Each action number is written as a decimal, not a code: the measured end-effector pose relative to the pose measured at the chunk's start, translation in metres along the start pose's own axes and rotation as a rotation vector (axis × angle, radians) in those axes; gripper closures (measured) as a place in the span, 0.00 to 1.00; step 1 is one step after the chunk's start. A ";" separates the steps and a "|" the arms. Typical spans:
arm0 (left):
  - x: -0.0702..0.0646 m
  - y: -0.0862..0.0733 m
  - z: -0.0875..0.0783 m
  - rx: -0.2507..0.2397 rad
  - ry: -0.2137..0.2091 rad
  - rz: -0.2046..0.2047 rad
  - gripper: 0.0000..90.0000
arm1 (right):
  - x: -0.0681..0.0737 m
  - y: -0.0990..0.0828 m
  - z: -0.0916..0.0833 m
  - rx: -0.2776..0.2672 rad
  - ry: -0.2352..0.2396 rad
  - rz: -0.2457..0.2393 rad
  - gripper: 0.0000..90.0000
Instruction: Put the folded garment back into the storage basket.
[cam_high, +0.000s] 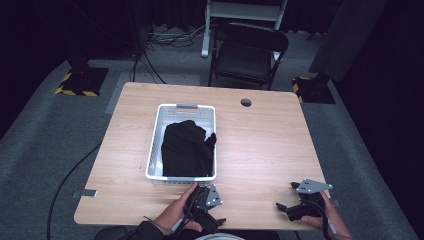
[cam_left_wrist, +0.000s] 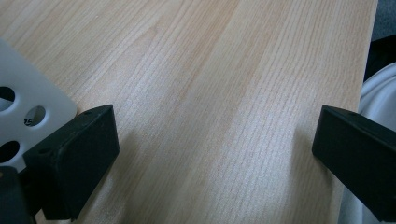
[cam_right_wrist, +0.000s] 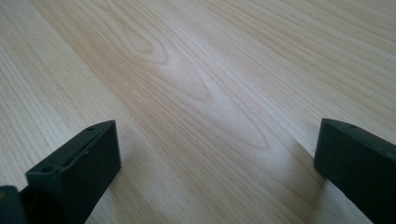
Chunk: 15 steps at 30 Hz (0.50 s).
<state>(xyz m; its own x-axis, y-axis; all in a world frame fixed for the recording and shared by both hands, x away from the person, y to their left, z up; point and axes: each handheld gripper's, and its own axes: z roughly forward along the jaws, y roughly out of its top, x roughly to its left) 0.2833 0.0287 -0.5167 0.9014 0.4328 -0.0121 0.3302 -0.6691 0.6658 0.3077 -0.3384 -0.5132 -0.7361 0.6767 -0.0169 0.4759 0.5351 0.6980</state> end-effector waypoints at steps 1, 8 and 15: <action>0.000 -0.001 0.000 -0.005 -0.001 0.001 0.00 | -0.002 -0.002 -0.002 -0.001 -0.004 0.003 0.00; -0.001 -0.003 0.000 -0.024 0.010 -0.012 0.00 | -0.008 -0.006 -0.006 -0.001 -0.018 0.018 0.00; -0.001 -0.003 0.000 -0.025 0.010 -0.011 0.00 | -0.008 -0.006 -0.006 -0.001 -0.018 0.018 0.00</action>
<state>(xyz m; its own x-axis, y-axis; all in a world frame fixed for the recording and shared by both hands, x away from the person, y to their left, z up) 0.2814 0.0300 -0.5186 0.8948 0.4464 -0.0120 0.3331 -0.6493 0.6837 0.3079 -0.3505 -0.5130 -0.7187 0.6951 -0.0169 0.4888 0.5223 0.6987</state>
